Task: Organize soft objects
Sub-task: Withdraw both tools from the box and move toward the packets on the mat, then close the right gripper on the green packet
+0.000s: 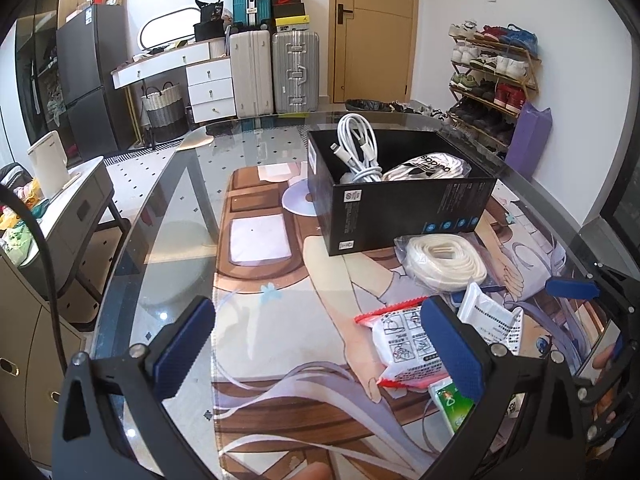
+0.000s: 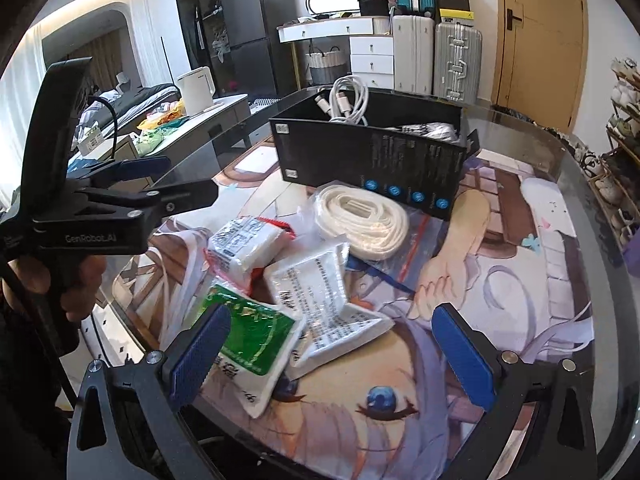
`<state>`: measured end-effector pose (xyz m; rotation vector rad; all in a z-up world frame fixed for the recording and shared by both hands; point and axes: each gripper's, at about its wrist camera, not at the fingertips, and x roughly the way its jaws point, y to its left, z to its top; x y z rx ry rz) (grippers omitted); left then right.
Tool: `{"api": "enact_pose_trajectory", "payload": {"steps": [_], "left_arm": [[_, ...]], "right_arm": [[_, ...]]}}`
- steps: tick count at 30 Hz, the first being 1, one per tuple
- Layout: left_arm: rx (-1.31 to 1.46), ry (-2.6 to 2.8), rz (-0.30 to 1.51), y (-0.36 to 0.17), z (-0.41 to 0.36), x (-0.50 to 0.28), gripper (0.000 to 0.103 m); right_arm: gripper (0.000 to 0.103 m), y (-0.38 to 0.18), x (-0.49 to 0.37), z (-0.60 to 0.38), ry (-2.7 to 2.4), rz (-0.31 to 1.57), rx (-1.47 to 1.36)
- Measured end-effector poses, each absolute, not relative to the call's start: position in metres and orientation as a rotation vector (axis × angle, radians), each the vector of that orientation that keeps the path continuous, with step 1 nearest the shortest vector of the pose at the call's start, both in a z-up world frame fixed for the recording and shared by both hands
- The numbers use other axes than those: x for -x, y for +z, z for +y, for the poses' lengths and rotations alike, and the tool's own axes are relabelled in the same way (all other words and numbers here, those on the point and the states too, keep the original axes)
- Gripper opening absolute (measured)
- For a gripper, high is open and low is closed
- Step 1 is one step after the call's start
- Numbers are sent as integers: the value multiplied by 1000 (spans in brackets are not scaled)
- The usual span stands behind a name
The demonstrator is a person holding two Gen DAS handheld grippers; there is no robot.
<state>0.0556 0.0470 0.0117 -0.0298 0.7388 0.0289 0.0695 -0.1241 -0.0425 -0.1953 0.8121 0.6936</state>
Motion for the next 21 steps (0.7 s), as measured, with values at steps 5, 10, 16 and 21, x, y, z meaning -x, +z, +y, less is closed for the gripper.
{"api": "enact_pose_trajectory", "payload": {"steps": [5, 10, 16, 21], "left_arm": [[40, 36, 737, 12, 51, -56, 103], [46, 43, 737, 12, 53, -57, 103], [47, 53, 737, 13, 56, -57, 103], [42, 53, 743, 11, 56, -58, 103]], "right_arm": [[102, -45, -60, -111, 738, 811, 204], [102, -46, -53, -101, 794, 809, 209], [102, -49, -49, -92, 836, 815, 205], [102, -54, -44, -85, 877, 811, 225]]}}
